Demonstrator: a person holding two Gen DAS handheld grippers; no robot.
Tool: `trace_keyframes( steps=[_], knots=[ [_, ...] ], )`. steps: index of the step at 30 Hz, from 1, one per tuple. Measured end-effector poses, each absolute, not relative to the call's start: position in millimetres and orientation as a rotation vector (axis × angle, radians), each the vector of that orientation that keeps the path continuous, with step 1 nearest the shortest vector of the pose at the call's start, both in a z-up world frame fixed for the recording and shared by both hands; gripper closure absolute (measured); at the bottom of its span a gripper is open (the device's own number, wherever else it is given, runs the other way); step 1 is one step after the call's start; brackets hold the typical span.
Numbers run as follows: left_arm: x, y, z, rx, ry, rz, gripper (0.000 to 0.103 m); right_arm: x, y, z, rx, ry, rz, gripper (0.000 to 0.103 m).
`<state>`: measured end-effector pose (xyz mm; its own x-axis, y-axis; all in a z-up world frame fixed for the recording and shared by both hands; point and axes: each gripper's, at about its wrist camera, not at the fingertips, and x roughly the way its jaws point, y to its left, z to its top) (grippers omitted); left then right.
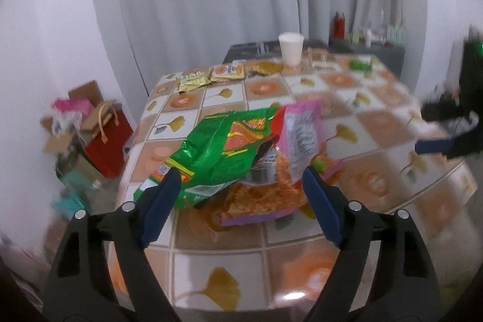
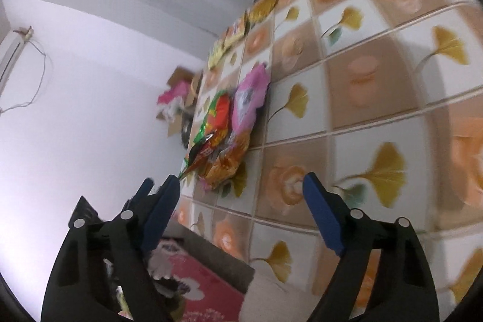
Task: Collect trash
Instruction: 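Grasp the green chip bag with the left tool while the right tool grasps the pink snack bag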
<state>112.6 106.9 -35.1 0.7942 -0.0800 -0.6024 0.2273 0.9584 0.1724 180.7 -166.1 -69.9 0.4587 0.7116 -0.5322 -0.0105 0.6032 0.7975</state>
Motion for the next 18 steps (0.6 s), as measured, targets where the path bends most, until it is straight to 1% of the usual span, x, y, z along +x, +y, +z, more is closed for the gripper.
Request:
trace_keyframes(
  steps=[5, 8, 10, 11, 12, 13, 14, 16, 18],
  knots=[
    [142.7, 102.5, -56.7, 0.366, 0.67, -0.133, 0.036, 220.6, -133.0, -86.5, 0.82, 1.099, 0.556, 0.027],
    [154.4, 102.0, -67.5, 0.416, 0.684, -0.122, 0.043, 240.2, -118.3, -97.7, 0.824, 1.149, 0.566, 0.03],
    [161.1, 102.9, -74.5, 0.425, 0.703, -0.127, 0.053, 251.6, -108.6, -105.0, 0.817, 1.181, 0.557, 0.032],
    [163.1, 103.4, -76.8, 0.422, 0.712, -0.135, 0.055, 254.3, -104.4, -106.5, 0.812, 1.193, 0.554, 0.033],
    [165.4, 104.4, -80.0, 0.417, 0.723, -0.146, 0.059, 257.4, -100.5, -108.9, 0.807, 1.203, 0.554, 0.034],
    [166.6, 104.6, -81.7, 0.42, 0.726, -0.15, 0.063, 261.0, -95.2, -112.0, 0.8, 1.218, 0.552, 0.036],
    [167.2, 104.7, -83.5, 0.426, 0.727, -0.154, 0.064, 262.4, -93.0, -113.1, 0.802, 1.219, 0.557, 0.038],
    [167.6, 104.5, -86.9, 0.442, 0.725, -0.159, 0.074, 266.0, -88.4, -114.5, 0.803, 1.221, 0.563, 0.043],
    [167.0, 104.1, -90.1, 0.451, 0.728, -0.166, 0.079, 268.2, -85.6, -114.5, 0.799, 1.219, 0.559, 0.046]
  ],
)
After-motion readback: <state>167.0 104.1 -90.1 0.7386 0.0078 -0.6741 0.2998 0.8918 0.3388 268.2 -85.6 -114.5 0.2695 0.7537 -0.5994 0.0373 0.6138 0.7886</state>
